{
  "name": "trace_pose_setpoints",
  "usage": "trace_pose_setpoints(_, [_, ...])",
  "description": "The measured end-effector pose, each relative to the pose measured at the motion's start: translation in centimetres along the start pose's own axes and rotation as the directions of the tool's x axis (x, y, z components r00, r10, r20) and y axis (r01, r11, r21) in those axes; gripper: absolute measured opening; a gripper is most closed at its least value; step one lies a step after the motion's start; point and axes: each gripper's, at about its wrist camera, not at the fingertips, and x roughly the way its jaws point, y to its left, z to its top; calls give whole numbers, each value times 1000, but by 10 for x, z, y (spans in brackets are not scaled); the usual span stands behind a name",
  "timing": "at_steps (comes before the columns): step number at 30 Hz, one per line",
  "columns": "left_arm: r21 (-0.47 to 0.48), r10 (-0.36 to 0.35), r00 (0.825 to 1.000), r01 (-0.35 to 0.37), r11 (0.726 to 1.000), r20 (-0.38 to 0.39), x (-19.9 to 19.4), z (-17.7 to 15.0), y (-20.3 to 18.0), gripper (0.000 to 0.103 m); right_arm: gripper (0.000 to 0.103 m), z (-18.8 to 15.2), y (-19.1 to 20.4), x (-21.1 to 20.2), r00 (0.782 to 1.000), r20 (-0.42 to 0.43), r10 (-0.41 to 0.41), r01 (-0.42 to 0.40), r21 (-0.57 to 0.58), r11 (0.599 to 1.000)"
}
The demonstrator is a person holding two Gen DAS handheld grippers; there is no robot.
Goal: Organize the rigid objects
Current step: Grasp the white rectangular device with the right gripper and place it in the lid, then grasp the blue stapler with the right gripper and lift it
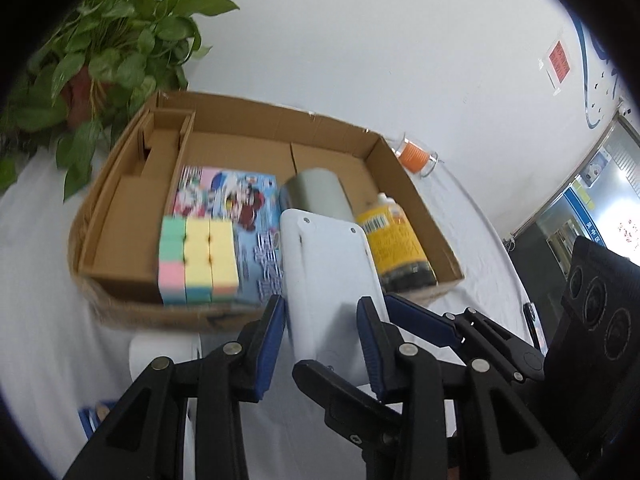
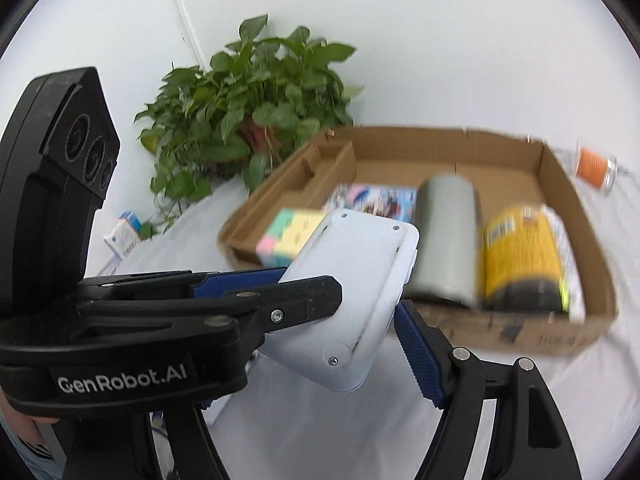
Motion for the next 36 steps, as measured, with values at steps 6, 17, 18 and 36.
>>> trace_pose_setpoints(6, [-48,-27,999,25,999,-47,28,36,28,35,74,42,-14,39,998,-60,-3,4,19,1000])
trace_pose_setpoints(17, [-57,-4,1000,6,998,29,5,36,48,38,76,38,-20,69,986,-167,-20,15,-30,999])
trace_pose_setpoints(18, [-55,7,999,-4,998,43,-3,31,49,39,76,36,-19,66,986,-163,-26,19,-42,999])
trace_pose_setpoints(36, [-53,103,964,-120,991,-246,23,-61,77,62,90,-77,10,7,974,-188,130,-142,-51,989])
